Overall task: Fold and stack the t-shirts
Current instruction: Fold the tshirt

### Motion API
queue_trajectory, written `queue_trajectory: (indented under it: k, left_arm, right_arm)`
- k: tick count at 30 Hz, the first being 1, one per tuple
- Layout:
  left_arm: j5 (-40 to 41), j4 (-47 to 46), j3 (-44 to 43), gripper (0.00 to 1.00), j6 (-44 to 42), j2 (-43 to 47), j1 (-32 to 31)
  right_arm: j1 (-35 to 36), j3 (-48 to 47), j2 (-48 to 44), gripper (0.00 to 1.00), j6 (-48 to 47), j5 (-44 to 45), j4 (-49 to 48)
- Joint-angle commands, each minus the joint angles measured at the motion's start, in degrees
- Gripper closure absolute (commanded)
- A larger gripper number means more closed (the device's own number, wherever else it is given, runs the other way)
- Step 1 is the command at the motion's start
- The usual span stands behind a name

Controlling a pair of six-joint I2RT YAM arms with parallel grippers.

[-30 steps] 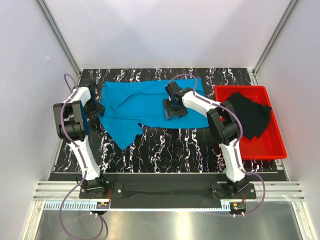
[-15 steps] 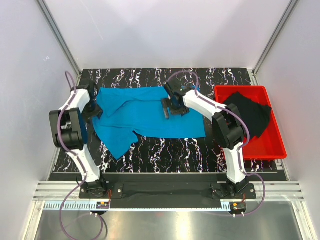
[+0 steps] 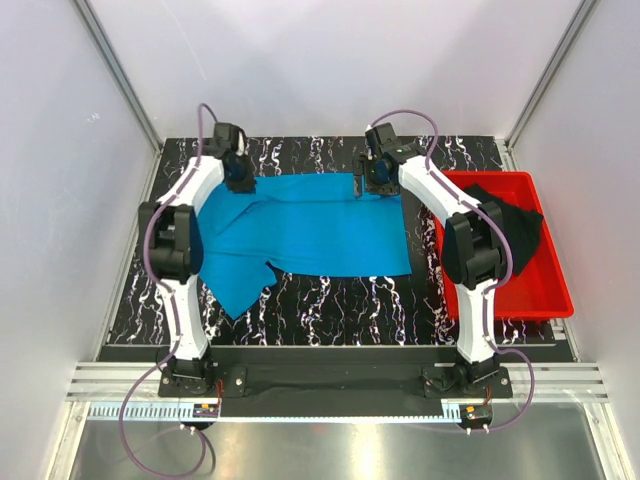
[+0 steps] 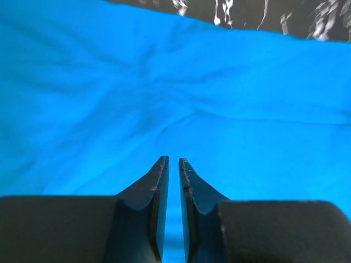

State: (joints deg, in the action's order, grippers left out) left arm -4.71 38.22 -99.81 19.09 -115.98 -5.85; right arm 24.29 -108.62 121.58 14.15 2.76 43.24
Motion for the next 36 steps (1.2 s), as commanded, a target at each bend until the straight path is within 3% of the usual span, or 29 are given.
queue_trajectory:
  k: [1, 7, 13, 18, 26, 36]
  left_arm:
    - [-3.1, 4.1, -4.9, 0.83, -3.2, -5.1, -2.0]
    - [3.0, 5.6, -8.5, 0.82, -3.3, -10.9, -3.0]
    - [8.7, 3.6, -5.5, 0.80, -4.0, -9.4, -3.2]
    - [12.9, 4.9, -5.9, 0.67, -4.8, -10.1, -3.2]
    - [13.5, 5.4, -7.2, 0.60, -4.4, -10.9, -3.2]
    - [14.5, 5.6, -8.1, 0.60, -4.8, -12.1, -3.2]
  right_arm:
    - [-1.3, 1.6, -3.0, 0.23, 0.3, -2.1, -3.6]
    - [-2.0, 5.4, -4.6, 0.23, 0.6, -2.6, -6.0]
    - [-2.3, 8.7, -5.1, 0.23, 1.2, -4.3, -7.7]
    - [-2.3, 9.9, -5.2, 0.23, 1.7, -5.7, -8.4]
    - [-2.3, 11.4, -7.1, 0.23, 1.4, -5.1, -8.4]
    - [-2.3, 12.8, -6.9, 0.23, 2.0, -6.5, -9.1]
